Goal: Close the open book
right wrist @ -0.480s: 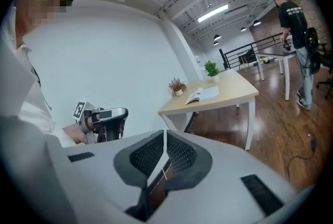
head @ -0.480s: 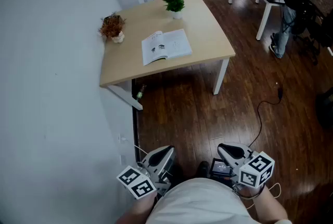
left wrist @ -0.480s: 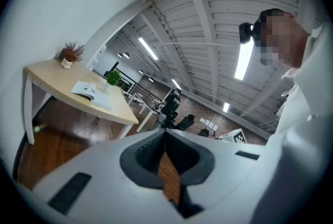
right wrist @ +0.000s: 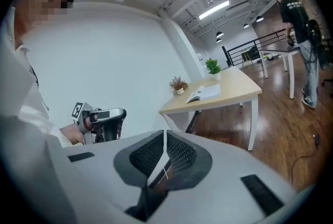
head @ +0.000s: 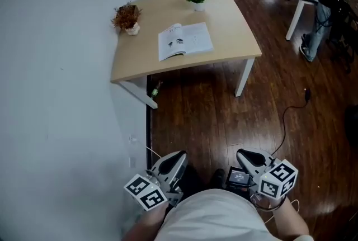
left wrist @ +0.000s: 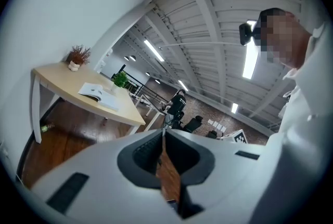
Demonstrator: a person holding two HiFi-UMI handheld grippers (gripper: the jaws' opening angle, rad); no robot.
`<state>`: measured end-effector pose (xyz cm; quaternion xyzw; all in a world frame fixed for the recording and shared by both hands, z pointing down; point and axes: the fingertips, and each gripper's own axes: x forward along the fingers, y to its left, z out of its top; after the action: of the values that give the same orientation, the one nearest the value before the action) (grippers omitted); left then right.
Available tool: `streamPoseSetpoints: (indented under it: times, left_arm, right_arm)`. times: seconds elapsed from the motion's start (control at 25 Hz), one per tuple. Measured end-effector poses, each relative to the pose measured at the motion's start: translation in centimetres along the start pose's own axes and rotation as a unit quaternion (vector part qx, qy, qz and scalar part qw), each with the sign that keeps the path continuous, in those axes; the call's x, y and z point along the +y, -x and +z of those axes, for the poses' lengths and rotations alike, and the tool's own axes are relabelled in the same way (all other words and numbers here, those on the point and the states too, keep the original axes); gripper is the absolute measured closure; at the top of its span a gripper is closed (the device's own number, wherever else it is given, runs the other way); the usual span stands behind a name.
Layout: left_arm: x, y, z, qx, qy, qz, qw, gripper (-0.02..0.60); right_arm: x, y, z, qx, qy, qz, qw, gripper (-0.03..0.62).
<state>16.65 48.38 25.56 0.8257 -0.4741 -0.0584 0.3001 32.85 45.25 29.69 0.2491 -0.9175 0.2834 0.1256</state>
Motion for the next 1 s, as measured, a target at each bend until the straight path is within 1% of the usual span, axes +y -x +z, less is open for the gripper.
streamPoseSetpoints:
  times: [0.2,0.36,0.48,0.72,0.88,1.0]
  left_arm:
    - [2.5,-0.6,1.1,-0.001,0.009,0.006,0.9999,0.583]
    - [5.9,-1.9,2.7,0.002,0.018,0.001,0.9998,0.583]
    - [8.9,-2.9,4.8,0.006,0.022,-0.006,0.9997,0.583]
    - [14.9,-5.1,10.3,0.014,0.019,-0.031,0.9993,0.583]
    - [18.2,-6.0,12.7,0.025,0.016,-0.048,0.9984,0.583]
    - [20.4,-6.4,14.0,0.03,0.018,-0.053,0.998,0.583]
  right_arm:
    - [-0.3,-2.7,0.4,0.019,0.001,0.009,1.0,0.591]
    - [-1.2,-5.6,1.9,0.024,0.002,0.001,1.0,0.592]
    - [-1.6,-8.6,3.7,0.024,-0.001,-0.005,1.0,0.592]
    - [-2.1,-15.3,8.1,0.025,0.001,-0.019,0.999,0.592]
    - [-2.0,-19.0,10.3,0.022,-0.002,-0.031,0.999,0.592]
    - [-2.2,-21.2,11.3,0.023,-0.004,-0.041,0.999,0.592]
